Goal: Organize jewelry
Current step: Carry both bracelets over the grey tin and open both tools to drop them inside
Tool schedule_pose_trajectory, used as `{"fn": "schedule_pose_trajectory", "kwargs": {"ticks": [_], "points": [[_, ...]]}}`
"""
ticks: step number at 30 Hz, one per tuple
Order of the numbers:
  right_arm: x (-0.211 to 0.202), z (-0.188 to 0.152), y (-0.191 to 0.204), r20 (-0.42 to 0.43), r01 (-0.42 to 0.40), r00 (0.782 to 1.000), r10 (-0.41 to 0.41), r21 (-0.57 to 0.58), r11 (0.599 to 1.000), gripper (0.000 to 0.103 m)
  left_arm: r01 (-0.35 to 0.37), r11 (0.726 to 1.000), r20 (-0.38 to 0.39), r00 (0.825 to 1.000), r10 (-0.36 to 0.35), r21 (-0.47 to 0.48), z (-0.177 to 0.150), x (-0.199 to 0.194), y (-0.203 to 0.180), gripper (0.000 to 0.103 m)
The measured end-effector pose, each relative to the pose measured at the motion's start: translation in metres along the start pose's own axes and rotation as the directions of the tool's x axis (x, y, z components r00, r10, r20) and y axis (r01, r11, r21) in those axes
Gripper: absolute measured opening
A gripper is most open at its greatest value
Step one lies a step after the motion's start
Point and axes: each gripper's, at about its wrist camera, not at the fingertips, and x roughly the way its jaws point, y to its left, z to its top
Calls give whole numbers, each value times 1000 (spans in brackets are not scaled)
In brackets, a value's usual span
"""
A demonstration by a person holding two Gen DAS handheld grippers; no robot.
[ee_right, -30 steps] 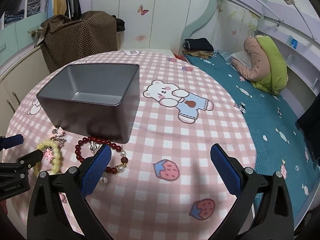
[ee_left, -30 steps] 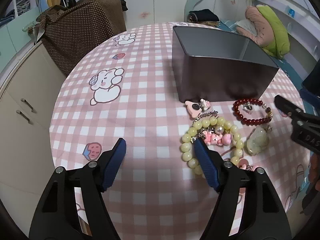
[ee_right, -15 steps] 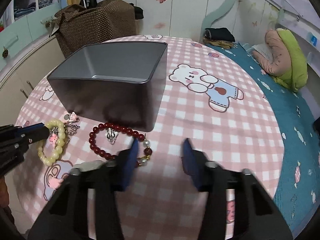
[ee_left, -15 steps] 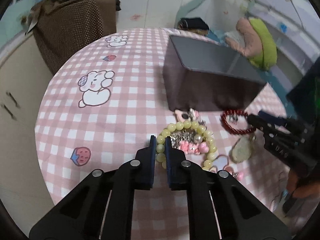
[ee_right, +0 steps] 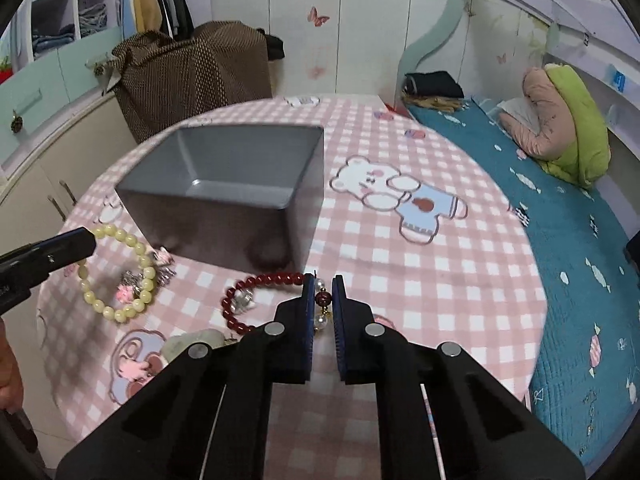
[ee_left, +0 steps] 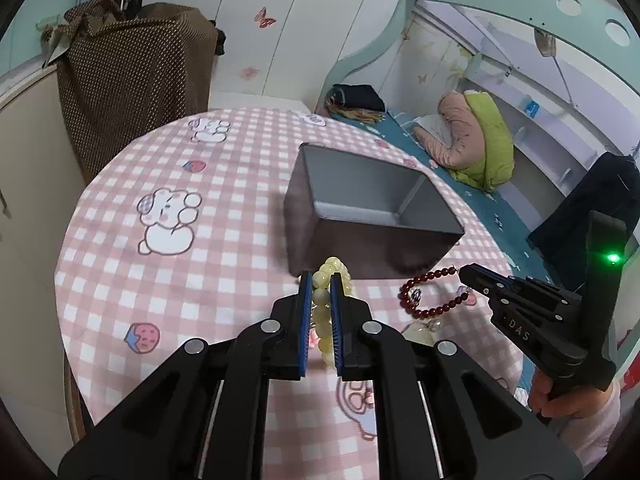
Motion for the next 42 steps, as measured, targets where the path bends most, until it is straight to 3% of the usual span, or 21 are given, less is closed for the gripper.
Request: {"fn": "schedule_pose_trajectory", "kwargs": {"ticks": [9,26,36,42], "points": [[-25,13,10,77,-14,997,16,-29,999,8,46,999,68,997,-47,18,10,-19,-13,10],[-69,33,18,218,-14,976,26,-57,998,8,48,997,195,979,-59,63,29,-55,-30,10],[-83,63,27,305,-40,951,60,-73,997,8,30,993,228,972,-55,112,60,-52,-38,10],[-64,74,32,282,-68,955,87,-74,995,8,18,992,225,973,-47,129,70,-36,-45,10]]}}
